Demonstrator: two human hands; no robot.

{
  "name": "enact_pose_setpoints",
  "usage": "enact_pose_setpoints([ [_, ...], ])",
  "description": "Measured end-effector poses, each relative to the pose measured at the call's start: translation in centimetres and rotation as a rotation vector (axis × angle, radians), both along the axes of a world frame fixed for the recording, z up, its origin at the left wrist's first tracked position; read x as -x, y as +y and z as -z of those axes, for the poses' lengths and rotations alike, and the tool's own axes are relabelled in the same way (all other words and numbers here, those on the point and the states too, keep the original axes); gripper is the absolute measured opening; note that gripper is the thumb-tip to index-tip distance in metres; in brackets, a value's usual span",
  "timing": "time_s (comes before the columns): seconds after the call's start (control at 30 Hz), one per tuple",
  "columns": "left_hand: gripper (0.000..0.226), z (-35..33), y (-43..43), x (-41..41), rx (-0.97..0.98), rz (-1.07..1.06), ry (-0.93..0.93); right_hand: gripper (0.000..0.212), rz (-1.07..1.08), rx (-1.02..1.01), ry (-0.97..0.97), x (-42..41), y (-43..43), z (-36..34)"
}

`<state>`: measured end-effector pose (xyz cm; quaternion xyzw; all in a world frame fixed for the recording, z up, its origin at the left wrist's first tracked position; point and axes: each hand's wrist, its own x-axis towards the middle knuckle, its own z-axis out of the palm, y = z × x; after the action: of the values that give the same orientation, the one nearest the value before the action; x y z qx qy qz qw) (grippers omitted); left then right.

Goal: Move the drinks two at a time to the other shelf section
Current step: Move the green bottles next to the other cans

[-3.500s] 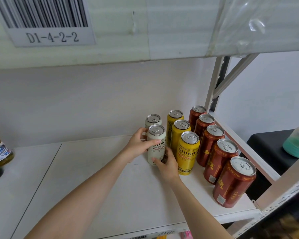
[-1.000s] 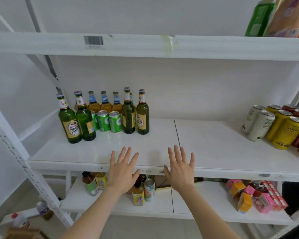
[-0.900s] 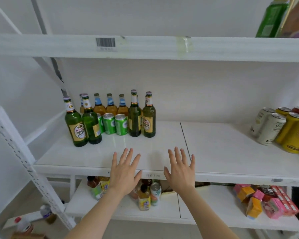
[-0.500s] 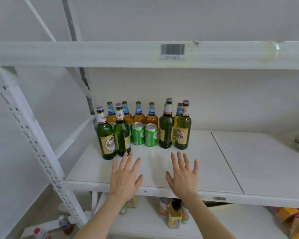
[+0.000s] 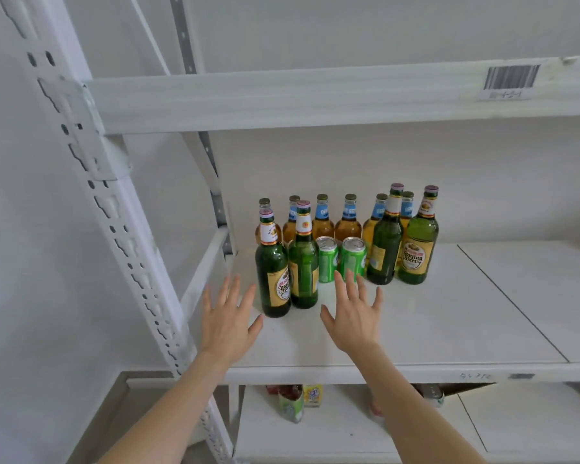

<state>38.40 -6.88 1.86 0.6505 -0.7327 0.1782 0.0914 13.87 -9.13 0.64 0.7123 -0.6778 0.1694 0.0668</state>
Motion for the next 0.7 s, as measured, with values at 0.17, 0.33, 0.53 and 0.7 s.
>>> enact_pose_setpoints([
  [0.17, 0.070, -1.0, -2.9, -1.9, 0.015, -0.011, 0.051, 0.077, 0.025, -0.012, -0.119, -2.6, -2.1, -1.3],
  [0.33, 0.080, -2.5, -6.3, -0.7, -0.064, -0.035, 0.411, 0.085, 0.011, -0.167, -0.405, -3.3, -5.4, -1.5],
  [0.53, 0.065, -4.4, -9.0, 1.5, -0.348, 0.175, 1.136, 0.076, -0.160, -0.353, -0.968, -3.2, -8.9, -2.1],
  [0.7, 0.066, -4.2, -10.8, 1.6, -0.495, 0.202, 1.359, 0.080, -0.264, -0.487, -1.181, -2.2, -11.4, -1.5],
])
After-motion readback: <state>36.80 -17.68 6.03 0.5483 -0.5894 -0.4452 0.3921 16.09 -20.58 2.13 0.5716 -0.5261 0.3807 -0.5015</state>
